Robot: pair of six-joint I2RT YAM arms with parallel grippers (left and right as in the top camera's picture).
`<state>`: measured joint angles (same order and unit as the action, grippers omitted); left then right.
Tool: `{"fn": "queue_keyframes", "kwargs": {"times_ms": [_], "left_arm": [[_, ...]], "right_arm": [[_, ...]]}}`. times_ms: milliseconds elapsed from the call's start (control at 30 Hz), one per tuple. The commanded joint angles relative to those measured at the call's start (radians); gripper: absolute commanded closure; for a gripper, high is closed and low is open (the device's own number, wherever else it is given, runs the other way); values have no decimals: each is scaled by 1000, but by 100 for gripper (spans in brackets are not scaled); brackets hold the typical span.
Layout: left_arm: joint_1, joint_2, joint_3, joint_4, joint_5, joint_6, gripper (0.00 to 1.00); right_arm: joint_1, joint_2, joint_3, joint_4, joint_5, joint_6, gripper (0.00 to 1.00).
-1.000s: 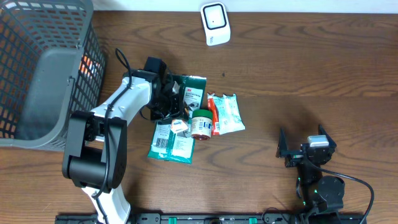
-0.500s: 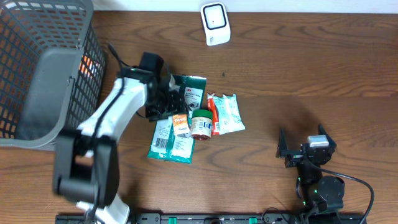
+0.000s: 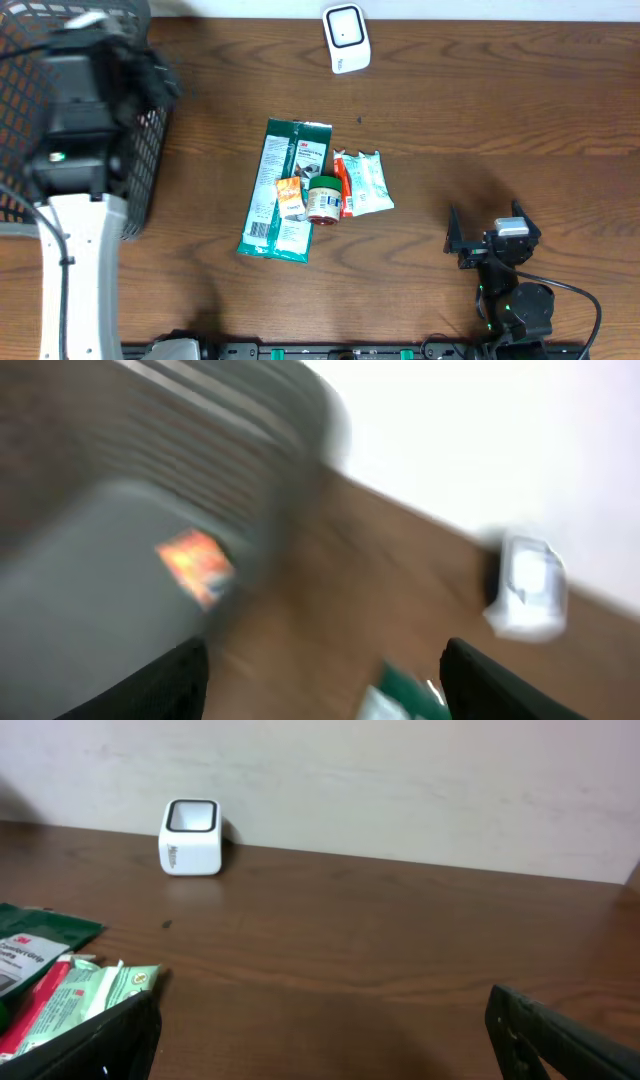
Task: Scan the item barcode
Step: 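Move the left gripper back into the basket over the second tissue pack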
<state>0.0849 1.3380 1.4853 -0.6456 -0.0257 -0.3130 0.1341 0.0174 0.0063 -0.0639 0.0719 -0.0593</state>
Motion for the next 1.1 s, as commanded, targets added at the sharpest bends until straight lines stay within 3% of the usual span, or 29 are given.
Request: {"fn": "queue_keyframes", "kwargs": {"times_ms": [0,233,767,933,1067], "left_arm": [[128,42,3,40,-67,-5,26],[254,209,3,142,90,87,25],[292,594,3,219,176,45,21],[299,666,3,217,175,-34,37],[308,710,3,214,200,-48,43]], "right_arm": [[4,-4,-1,-4,5,-2,1],[4,-4,-1,-4,5,-2,1],[4,-4,-1,-4,5,-2,1],[4,-4,-1,-4,5,-2,1],[4,-4,-1,-4,5,-2,1]]}}
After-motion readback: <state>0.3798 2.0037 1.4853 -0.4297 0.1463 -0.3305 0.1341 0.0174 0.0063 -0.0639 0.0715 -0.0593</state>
